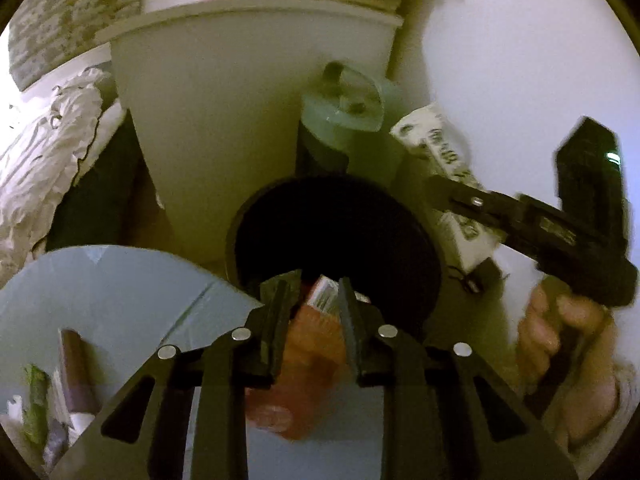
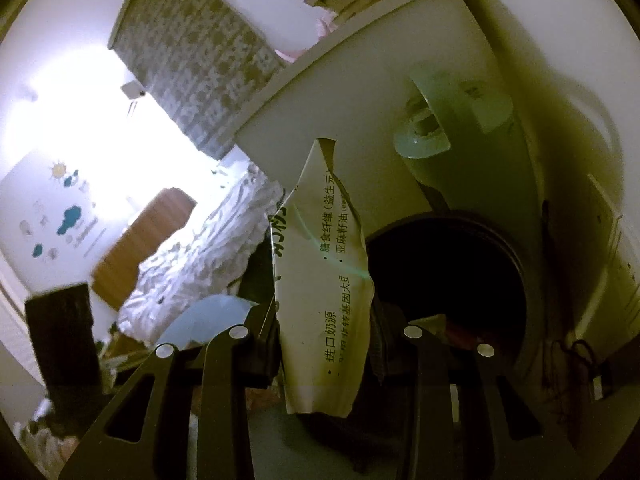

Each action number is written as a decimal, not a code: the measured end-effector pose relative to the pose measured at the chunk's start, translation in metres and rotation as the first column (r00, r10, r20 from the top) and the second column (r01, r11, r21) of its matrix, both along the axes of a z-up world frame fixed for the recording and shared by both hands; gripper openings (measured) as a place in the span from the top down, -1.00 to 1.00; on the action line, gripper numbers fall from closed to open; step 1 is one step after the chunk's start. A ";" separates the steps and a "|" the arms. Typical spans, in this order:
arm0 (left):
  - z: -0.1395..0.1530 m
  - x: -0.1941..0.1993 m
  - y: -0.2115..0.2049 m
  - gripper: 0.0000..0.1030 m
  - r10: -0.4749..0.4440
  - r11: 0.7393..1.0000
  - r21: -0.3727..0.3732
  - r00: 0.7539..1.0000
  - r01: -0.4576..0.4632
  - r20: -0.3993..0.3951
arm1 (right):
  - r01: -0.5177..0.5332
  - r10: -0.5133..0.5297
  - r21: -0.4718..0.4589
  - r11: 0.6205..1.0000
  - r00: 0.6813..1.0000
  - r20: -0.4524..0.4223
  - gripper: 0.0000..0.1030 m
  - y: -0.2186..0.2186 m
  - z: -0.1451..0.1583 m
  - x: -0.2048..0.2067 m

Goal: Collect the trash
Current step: 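Carry the red carton and white wrapper over the black bin, then open both tools to drop the carton and wrapper into the bin, then move both tools back to the trash on the table, then grasp the white fluffy pom-pom with the left tool while the right grasps the purple-capped white tube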

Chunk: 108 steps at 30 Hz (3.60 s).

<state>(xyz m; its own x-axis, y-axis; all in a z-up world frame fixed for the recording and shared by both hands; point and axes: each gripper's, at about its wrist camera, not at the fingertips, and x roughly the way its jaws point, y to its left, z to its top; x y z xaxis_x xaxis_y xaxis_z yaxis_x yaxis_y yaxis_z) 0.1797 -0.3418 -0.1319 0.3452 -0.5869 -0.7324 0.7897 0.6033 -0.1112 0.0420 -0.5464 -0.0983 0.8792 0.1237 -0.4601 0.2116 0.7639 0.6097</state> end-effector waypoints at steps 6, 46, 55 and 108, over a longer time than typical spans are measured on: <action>0.001 0.001 0.040 0.47 0.017 0.999 -0.027 0.997 -0.019 -0.072 | -0.010 0.011 0.032 0.999 1.000 -0.006 0.32 0.002 -0.005 0.003; 0.015 0.013 -0.048 0.05 -0.017 0.999 -0.047 0.998 0.014 -0.066 | 0.117 -0.115 0.056 0.992 0.992 -0.045 0.31 -0.019 -0.021 -0.001; 0.007 0.019 -0.077 -0.31 0.005 0.999 -0.035 0.998 -0.007 -0.067 | 0.172 -0.165 0.069 0.983 0.981 -0.101 -0.28 -0.039 -0.034 0.000; -0.028 0.069 0.297 0.20 0.584 0.799 -0.033 0.788 -0.601 -0.193 | -0.620 0.426 -0.285 0.731 0.741 -0.519 0.42 0.310 -0.028 0.179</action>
<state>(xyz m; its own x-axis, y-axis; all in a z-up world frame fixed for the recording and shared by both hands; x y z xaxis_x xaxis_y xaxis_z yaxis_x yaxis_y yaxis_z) 0.2485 -0.0446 -0.1601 0.5254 -0.3711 -0.7657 0.2450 0.9277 -0.2815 0.2207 -0.2365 -0.1267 0.4565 0.2195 -0.8622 -0.1591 0.9736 0.1636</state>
